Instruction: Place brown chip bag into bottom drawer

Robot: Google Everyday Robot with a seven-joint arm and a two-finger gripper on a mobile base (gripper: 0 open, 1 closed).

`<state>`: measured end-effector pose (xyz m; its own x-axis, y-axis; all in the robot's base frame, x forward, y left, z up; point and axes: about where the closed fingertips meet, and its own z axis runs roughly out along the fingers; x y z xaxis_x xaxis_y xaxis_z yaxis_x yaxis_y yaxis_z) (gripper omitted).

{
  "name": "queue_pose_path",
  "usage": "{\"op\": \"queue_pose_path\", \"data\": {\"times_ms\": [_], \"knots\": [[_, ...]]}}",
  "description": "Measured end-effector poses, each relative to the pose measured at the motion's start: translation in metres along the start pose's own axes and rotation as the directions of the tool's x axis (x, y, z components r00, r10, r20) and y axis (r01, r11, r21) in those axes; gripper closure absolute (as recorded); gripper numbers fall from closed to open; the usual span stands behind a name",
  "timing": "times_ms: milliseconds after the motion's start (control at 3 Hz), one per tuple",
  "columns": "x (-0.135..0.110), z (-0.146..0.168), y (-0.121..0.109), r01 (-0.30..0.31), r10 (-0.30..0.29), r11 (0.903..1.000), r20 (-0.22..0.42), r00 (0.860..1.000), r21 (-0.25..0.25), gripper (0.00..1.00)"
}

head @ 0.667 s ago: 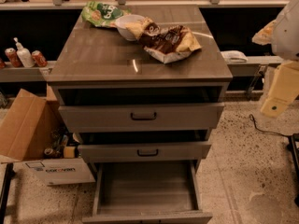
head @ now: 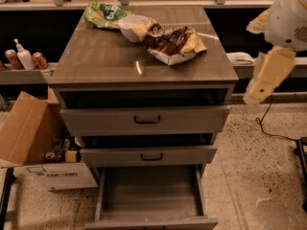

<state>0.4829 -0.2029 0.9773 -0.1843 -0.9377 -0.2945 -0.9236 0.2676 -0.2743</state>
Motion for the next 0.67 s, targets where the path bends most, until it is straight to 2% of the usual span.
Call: {"op": "queue_pose_path", "data": {"times_ms": [333, 667], "knots": [[-0.026, 0.02, -0.035, 0.017, -0.018, 0.9998, 0.084, 0.996, 0.006, 0.0], [-0.056, 0.051, -0.068, -0.016, 0.017, 0.9998, 0.182, 0.983, -0.007, 0.0]]}}
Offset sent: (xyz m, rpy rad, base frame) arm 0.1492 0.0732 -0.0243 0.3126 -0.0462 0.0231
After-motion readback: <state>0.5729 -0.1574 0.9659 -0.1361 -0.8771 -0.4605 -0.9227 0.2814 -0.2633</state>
